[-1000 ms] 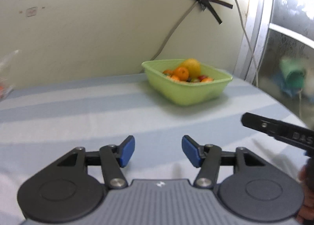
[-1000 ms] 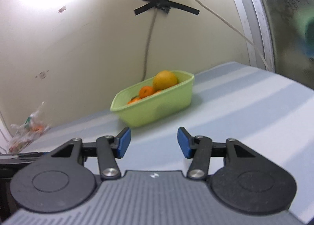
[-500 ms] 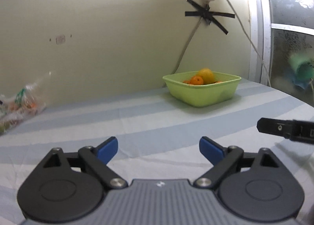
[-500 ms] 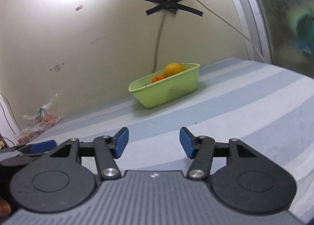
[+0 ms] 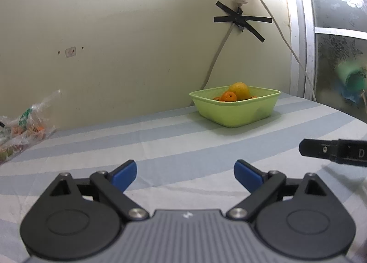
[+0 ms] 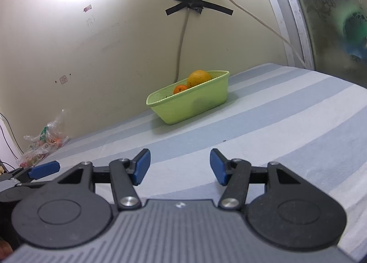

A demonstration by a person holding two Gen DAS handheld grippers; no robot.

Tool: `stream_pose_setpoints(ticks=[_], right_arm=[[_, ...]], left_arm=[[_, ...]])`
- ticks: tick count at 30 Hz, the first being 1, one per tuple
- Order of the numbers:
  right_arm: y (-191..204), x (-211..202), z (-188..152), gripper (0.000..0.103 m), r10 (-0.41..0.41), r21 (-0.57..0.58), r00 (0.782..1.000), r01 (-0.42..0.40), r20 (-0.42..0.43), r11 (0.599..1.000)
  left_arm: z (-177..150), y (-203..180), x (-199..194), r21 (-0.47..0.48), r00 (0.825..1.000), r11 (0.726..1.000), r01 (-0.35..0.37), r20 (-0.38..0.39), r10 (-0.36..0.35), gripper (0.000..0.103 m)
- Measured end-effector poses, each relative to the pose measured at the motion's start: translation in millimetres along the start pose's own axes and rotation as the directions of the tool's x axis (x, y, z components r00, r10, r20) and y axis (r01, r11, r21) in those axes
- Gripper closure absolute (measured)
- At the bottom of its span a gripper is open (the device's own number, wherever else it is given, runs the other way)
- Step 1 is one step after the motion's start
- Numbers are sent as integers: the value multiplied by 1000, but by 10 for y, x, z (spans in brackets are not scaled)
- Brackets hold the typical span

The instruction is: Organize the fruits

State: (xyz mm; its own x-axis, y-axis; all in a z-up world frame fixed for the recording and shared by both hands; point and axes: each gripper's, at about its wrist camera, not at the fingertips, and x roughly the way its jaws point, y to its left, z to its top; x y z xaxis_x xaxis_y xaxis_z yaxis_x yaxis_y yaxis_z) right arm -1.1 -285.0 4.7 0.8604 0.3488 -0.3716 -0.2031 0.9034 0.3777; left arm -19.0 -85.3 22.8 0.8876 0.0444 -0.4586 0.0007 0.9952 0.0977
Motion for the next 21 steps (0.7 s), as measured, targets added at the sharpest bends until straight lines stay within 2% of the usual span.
stream_pose_setpoints(ticks=[5,21], right_arm=[[-1,-22,-9,43,2,-1,1000,-2,11,1000],[-65,-37,1,39,56,47,998,-56,16,997]], left_arm=[[7,57,36,-30,1000,1000,5,-17,-6,8],[14,33,41,-26,1000,999,-27,-16,26,0]])
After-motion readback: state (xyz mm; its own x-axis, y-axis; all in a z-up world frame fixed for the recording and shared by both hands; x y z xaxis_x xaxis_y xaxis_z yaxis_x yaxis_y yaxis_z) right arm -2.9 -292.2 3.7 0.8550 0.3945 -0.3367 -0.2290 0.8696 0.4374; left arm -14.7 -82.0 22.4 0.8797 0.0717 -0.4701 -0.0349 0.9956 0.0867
